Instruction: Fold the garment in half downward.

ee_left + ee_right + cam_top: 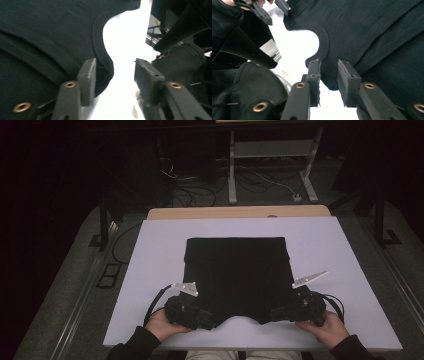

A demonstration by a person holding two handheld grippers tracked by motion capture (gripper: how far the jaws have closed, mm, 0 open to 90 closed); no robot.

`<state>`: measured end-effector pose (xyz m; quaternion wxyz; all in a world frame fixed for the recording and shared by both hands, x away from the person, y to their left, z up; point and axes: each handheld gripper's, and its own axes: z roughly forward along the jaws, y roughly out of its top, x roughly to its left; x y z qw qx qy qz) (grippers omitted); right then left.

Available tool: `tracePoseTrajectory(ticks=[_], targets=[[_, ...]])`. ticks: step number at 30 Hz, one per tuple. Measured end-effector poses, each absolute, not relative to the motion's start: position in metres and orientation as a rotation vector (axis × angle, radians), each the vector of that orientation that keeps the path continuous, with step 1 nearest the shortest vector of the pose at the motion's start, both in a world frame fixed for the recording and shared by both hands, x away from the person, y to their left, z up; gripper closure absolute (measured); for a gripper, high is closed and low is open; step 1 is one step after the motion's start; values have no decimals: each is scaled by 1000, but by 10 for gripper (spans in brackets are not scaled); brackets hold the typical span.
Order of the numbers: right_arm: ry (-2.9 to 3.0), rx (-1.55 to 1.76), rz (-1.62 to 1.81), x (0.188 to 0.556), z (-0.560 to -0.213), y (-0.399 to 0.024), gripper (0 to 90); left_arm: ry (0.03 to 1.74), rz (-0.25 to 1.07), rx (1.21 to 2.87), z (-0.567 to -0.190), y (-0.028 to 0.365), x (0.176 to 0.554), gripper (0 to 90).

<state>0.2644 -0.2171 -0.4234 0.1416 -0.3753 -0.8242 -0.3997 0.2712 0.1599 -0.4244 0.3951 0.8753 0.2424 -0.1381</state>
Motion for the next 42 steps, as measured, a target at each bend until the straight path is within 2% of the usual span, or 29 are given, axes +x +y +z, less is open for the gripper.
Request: tracePoseTrajectory(ticks=[11,17,21,24,42], targets=[[-2443,-1144,-1241,260,-410,-221,427,615,-258,2186,-419,163,269,188],[-2467,-1163,-1259,262,-406,-225,233,597,-254,2188,-417,161,269,94],[-2486,-1170,-1266,264,-404,-225,115,617,-231,2198,-417,161,270,0],[-2508,-1177,-1284,265,-400,-224,0,622,-215,2188,-415,164,272,0],[-2549,-1159,-1356,285,-379,-227,0,685,-83,2101,-403,183,276,0]])
